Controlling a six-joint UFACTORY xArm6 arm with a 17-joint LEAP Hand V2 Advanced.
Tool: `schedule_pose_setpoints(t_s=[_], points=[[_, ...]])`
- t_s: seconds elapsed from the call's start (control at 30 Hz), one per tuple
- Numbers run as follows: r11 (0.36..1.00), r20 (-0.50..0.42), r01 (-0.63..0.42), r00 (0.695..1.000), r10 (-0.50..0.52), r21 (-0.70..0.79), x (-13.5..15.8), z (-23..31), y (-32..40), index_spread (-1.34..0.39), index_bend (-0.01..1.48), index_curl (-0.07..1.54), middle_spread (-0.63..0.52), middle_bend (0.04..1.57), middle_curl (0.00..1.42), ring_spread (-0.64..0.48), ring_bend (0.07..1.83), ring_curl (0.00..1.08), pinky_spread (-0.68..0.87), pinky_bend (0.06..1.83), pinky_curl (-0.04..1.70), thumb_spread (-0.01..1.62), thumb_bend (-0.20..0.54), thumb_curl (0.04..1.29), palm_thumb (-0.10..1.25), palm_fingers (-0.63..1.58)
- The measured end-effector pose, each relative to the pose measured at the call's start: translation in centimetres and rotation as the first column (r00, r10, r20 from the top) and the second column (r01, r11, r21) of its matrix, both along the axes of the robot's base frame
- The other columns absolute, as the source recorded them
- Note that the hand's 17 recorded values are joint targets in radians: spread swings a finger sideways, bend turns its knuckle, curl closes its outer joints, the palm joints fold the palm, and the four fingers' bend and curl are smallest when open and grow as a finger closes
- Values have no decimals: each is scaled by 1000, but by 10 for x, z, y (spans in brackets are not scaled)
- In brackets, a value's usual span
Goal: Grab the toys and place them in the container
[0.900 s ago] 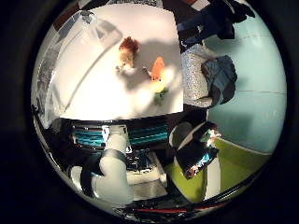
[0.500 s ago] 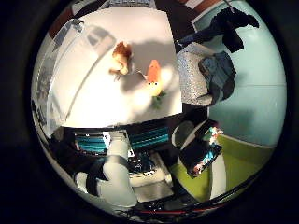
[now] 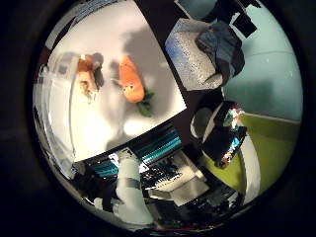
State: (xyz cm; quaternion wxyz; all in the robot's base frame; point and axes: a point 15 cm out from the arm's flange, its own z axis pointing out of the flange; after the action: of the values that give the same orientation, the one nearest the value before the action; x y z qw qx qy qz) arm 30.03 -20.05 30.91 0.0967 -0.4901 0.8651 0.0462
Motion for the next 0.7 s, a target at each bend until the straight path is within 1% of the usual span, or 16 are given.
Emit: schedule_pose_setpoints(t_s=[0.37,0.53,0.7], points=[[994,-14,111,994,-111,-3,4,-51,-58,-113,146,244,194,232,329,223,387,258,440,463,302,1135,-20,360,647,107],[992,-50,127,991,-126,24,-1,-75,-65,-108,146,245,195,233,330,224,397,258,445,470,300,1143,-20,360,636,102],[988,-109,141,985,-134,62,-21,-117,-51,-101,148,246,194,240,332,225,403,256,446,471,297,1140,-20,361,625,105]])
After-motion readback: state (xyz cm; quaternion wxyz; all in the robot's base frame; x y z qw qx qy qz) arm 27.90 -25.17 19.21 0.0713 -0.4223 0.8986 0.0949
